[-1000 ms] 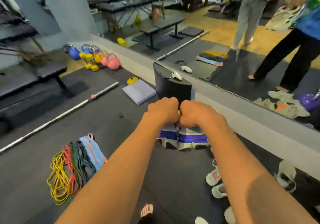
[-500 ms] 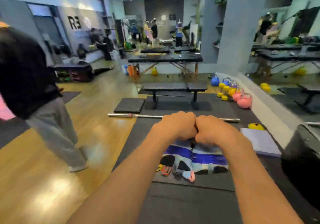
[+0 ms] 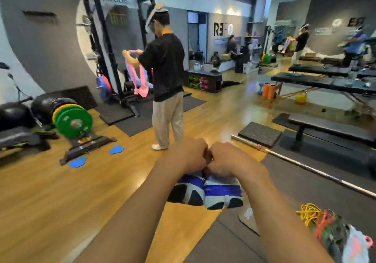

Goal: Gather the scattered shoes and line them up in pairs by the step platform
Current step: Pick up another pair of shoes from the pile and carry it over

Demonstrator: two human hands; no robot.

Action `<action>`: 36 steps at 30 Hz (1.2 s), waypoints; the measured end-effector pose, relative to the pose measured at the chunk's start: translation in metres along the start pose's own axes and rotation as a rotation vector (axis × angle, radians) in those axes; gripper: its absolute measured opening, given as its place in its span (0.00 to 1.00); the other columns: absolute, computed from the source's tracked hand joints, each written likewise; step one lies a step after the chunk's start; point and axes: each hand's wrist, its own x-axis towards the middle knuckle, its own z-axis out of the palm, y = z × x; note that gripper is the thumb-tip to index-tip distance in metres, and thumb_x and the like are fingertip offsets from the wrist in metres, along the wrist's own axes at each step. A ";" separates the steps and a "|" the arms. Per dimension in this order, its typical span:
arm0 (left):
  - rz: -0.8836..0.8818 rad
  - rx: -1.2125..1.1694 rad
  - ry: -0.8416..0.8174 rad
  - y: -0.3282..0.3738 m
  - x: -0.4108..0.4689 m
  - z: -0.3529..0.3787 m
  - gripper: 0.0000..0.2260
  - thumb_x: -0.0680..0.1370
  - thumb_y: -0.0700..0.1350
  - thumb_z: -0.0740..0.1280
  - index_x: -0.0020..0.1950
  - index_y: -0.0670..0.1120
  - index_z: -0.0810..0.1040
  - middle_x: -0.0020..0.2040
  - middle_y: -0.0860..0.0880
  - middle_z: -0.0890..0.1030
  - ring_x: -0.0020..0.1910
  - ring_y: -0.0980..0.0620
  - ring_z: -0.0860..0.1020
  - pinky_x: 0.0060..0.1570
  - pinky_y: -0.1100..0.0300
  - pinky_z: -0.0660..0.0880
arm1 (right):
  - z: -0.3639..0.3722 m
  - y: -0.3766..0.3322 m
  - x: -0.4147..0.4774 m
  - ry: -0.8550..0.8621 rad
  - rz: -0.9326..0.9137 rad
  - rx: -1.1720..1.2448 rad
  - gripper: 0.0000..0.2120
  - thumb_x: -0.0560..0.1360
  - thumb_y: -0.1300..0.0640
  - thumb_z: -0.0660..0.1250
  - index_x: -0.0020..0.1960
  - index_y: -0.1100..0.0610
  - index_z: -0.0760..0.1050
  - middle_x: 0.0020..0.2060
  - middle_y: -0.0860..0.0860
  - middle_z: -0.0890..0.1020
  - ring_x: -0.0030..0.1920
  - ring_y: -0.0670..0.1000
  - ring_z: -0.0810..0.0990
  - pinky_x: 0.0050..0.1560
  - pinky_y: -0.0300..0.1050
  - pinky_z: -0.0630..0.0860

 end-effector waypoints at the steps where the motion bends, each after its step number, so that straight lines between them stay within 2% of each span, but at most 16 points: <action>1: -0.059 -0.012 0.022 -0.039 0.000 -0.007 0.05 0.73 0.49 0.64 0.47 0.52 0.76 0.47 0.49 0.80 0.45 0.49 0.77 0.46 0.50 0.77 | 0.007 -0.027 0.029 -0.011 -0.047 -0.005 0.06 0.71 0.52 0.68 0.41 0.51 0.72 0.39 0.50 0.76 0.40 0.52 0.76 0.40 0.46 0.73; 4: -0.162 -0.018 0.113 -0.116 -0.002 -0.021 0.04 0.75 0.47 0.63 0.45 0.51 0.77 0.46 0.49 0.80 0.44 0.50 0.77 0.44 0.52 0.77 | 0.019 -0.079 0.088 -0.013 -0.134 -0.010 0.09 0.72 0.51 0.68 0.37 0.49 0.70 0.35 0.48 0.74 0.37 0.50 0.73 0.39 0.44 0.70; 6: -0.251 -0.007 0.149 -0.172 0.001 -0.030 0.05 0.76 0.46 0.62 0.45 0.51 0.78 0.47 0.48 0.80 0.47 0.48 0.77 0.44 0.53 0.75 | 0.031 -0.117 0.139 -0.014 -0.209 -0.041 0.04 0.72 0.51 0.68 0.44 0.51 0.75 0.41 0.50 0.78 0.42 0.52 0.76 0.42 0.46 0.74; 9: -0.390 0.010 0.228 -0.250 0.002 -0.045 0.07 0.76 0.45 0.62 0.45 0.51 0.79 0.49 0.47 0.80 0.48 0.47 0.77 0.38 0.57 0.69 | 0.047 -0.174 0.211 -0.032 -0.331 -0.066 0.11 0.73 0.51 0.68 0.53 0.55 0.77 0.48 0.53 0.80 0.48 0.54 0.78 0.48 0.49 0.76; 11: -0.469 0.021 0.263 -0.297 -0.002 -0.056 0.07 0.75 0.44 0.62 0.44 0.52 0.79 0.50 0.46 0.80 0.47 0.46 0.77 0.39 0.55 0.72 | 0.054 -0.216 0.254 -0.056 -0.425 -0.083 0.12 0.73 0.51 0.68 0.53 0.56 0.78 0.49 0.54 0.80 0.49 0.55 0.78 0.51 0.52 0.77; 13: -0.554 0.035 0.288 -0.343 -0.010 -0.068 0.07 0.75 0.44 0.61 0.45 0.52 0.78 0.51 0.46 0.81 0.49 0.45 0.77 0.47 0.50 0.76 | 0.061 -0.262 0.291 -0.075 -0.516 -0.087 0.12 0.73 0.51 0.68 0.53 0.56 0.78 0.50 0.54 0.81 0.49 0.55 0.78 0.51 0.53 0.78; 15: -0.643 0.037 0.320 -0.391 -0.022 -0.081 0.07 0.76 0.44 0.61 0.46 0.51 0.79 0.50 0.47 0.81 0.50 0.46 0.77 0.50 0.47 0.77 | 0.074 -0.313 0.324 -0.104 -0.593 -0.063 0.12 0.73 0.51 0.68 0.53 0.56 0.78 0.49 0.54 0.80 0.50 0.56 0.78 0.51 0.53 0.77; 19: -0.782 0.046 0.409 -0.477 -0.050 -0.100 0.07 0.76 0.43 0.62 0.47 0.49 0.80 0.48 0.48 0.82 0.45 0.50 0.77 0.44 0.54 0.75 | 0.100 -0.403 0.373 -0.135 -0.771 -0.104 0.09 0.72 0.50 0.68 0.42 0.56 0.78 0.41 0.54 0.80 0.45 0.57 0.77 0.43 0.49 0.76; 20: -0.819 0.056 0.426 -0.503 -0.059 -0.104 0.07 0.76 0.44 0.62 0.47 0.50 0.80 0.48 0.48 0.82 0.45 0.50 0.77 0.43 0.54 0.75 | 0.107 -0.427 0.385 -0.139 -0.802 -0.112 0.10 0.72 0.50 0.68 0.42 0.57 0.79 0.41 0.54 0.80 0.44 0.56 0.77 0.43 0.48 0.76; 23: -0.909 0.058 0.440 -0.595 -0.082 -0.111 0.05 0.75 0.47 0.64 0.46 0.52 0.80 0.47 0.50 0.81 0.46 0.50 0.78 0.44 0.51 0.78 | 0.140 -0.500 0.427 -0.127 -0.848 -0.062 0.10 0.72 0.50 0.68 0.45 0.56 0.81 0.43 0.55 0.82 0.42 0.55 0.77 0.39 0.47 0.74; 25: -0.929 0.035 0.424 -0.643 -0.089 -0.108 0.03 0.75 0.47 0.66 0.44 0.54 0.79 0.46 0.51 0.80 0.44 0.52 0.77 0.40 0.56 0.74 | 0.158 -0.529 0.444 -0.137 -0.848 0.000 0.10 0.73 0.51 0.67 0.47 0.57 0.81 0.45 0.56 0.82 0.44 0.57 0.78 0.42 0.50 0.77; 27: -0.932 0.008 0.412 -0.701 -0.092 -0.109 0.03 0.75 0.47 0.67 0.43 0.55 0.77 0.44 0.53 0.79 0.42 0.55 0.76 0.36 0.61 0.70 | 0.180 -0.569 0.473 -0.160 -0.837 0.035 0.10 0.74 0.51 0.67 0.48 0.56 0.81 0.47 0.55 0.82 0.47 0.57 0.79 0.41 0.50 0.75; 29: -0.954 -0.006 0.389 -0.760 -0.092 -0.112 0.03 0.76 0.47 0.67 0.43 0.55 0.77 0.43 0.54 0.78 0.42 0.55 0.76 0.35 0.62 0.68 | 0.196 -0.610 0.503 -0.144 -0.836 0.017 0.11 0.74 0.51 0.66 0.49 0.57 0.81 0.48 0.56 0.82 0.48 0.58 0.79 0.43 0.51 0.75; 32: -0.963 -0.047 0.372 -0.843 -0.089 -0.124 0.04 0.76 0.46 0.66 0.43 0.54 0.77 0.44 0.53 0.79 0.44 0.53 0.77 0.40 0.59 0.72 | 0.216 -0.671 0.554 -0.166 -0.825 0.014 0.11 0.74 0.52 0.67 0.49 0.59 0.81 0.48 0.58 0.82 0.49 0.60 0.79 0.48 0.55 0.78; 36: -0.988 -0.082 0.332 -0.960 -0.084 -0.141 0.04 0.77 0.46 0.66 0.43 0.53 0.78 0.44 0.50 0.80 0.42 0.51 0.77 0.42 0.56 0.74 | 0.250 -0.754 0.634 -0.222 -0.817 -0.023 0.09 0.74 0.52 0.68 0.47 0.57 0.82 0.47 0.57 0.83 0.48 0.58 0.79 0.48 0.52 0.78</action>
